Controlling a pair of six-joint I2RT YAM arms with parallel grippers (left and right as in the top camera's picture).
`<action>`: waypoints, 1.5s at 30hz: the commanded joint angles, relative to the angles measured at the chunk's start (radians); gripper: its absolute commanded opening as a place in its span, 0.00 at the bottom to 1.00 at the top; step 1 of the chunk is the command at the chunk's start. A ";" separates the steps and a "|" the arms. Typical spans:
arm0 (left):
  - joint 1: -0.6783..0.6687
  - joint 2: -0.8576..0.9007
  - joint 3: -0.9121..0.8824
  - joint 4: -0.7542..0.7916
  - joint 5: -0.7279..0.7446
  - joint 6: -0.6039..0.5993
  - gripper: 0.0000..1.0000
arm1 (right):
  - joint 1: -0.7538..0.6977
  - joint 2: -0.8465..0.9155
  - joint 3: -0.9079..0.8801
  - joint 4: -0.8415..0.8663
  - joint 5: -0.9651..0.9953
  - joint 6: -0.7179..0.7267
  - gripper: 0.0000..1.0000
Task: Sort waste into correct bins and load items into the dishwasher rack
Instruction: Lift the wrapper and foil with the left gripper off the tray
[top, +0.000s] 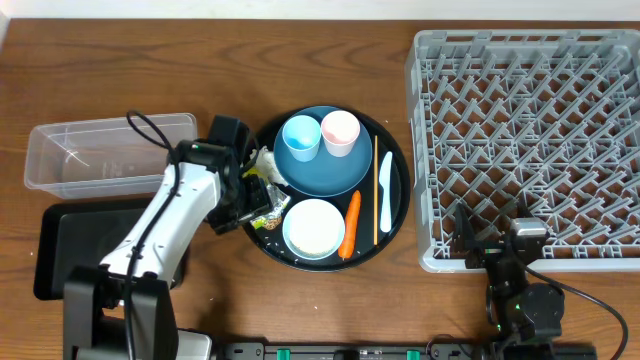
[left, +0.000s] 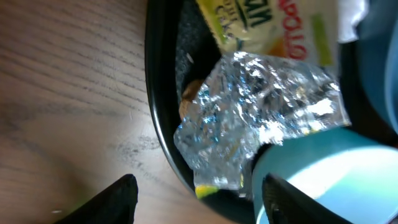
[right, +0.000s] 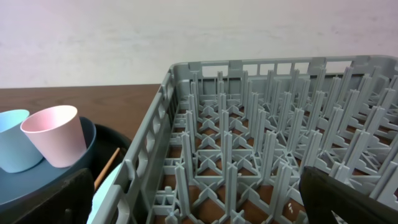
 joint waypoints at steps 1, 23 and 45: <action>0.002 0.005 -0.058 0.049 0.003 -0.095 0.65 | -0.017 0.000 -0.001 -0.004 0.008 -0.012 0.99; 0.003 -0.003 -0.079 0.136 0.006 -0.023 0.06 | -0.017 0.000 -0.001 -0.004 0.008 -0.013 0.99; 0.171 -0.223 0.095 0.081 0.006 -0.020 0.06 | -0.017 0.000 -0.001 -0.004 0.008 -0.012 0.99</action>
